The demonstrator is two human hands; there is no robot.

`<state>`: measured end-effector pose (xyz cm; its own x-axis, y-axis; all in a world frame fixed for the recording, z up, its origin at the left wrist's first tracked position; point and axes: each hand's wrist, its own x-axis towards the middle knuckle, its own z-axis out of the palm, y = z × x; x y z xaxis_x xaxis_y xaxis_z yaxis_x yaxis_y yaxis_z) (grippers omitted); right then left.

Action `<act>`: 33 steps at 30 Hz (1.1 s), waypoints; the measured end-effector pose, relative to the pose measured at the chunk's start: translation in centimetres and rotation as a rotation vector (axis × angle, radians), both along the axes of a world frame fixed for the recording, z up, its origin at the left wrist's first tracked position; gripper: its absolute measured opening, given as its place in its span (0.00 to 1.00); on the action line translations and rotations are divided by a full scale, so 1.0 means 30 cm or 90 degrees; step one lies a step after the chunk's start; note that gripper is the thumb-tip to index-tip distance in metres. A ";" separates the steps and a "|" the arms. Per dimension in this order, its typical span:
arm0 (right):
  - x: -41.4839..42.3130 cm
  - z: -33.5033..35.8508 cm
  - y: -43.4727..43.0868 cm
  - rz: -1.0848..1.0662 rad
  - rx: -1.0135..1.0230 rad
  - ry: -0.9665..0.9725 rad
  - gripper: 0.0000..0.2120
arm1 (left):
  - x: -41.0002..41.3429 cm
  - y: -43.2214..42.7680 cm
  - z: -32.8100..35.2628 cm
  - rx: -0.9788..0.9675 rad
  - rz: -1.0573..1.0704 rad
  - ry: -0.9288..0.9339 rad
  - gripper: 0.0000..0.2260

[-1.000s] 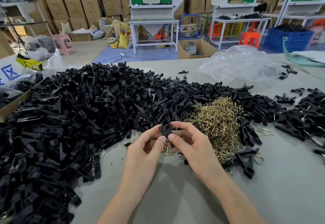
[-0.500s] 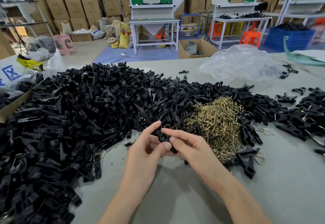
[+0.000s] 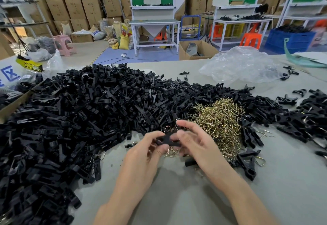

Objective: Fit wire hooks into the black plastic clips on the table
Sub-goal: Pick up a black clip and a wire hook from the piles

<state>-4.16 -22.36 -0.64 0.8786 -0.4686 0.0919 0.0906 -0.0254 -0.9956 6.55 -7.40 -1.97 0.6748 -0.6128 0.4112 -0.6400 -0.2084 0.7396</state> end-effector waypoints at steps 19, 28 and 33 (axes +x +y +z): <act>0.049 -0.091 0.041 -0.297 -0.795 0.225 0.04 | 0.062 -0.004 -0.065 -0.084 0.153 0.051 0.08; 0.032 -0.067 0.028 -0.244 -0.719 0.198 0.08 | 0.051 0.002 -0.046 -0.084 0.160 0.058 0.08; 0.031 -0.060 0.041 -0.181 -0.749 0.234 0.15 | 0.047 0.001 -0.039 -0.079 0.162 0.066 0.08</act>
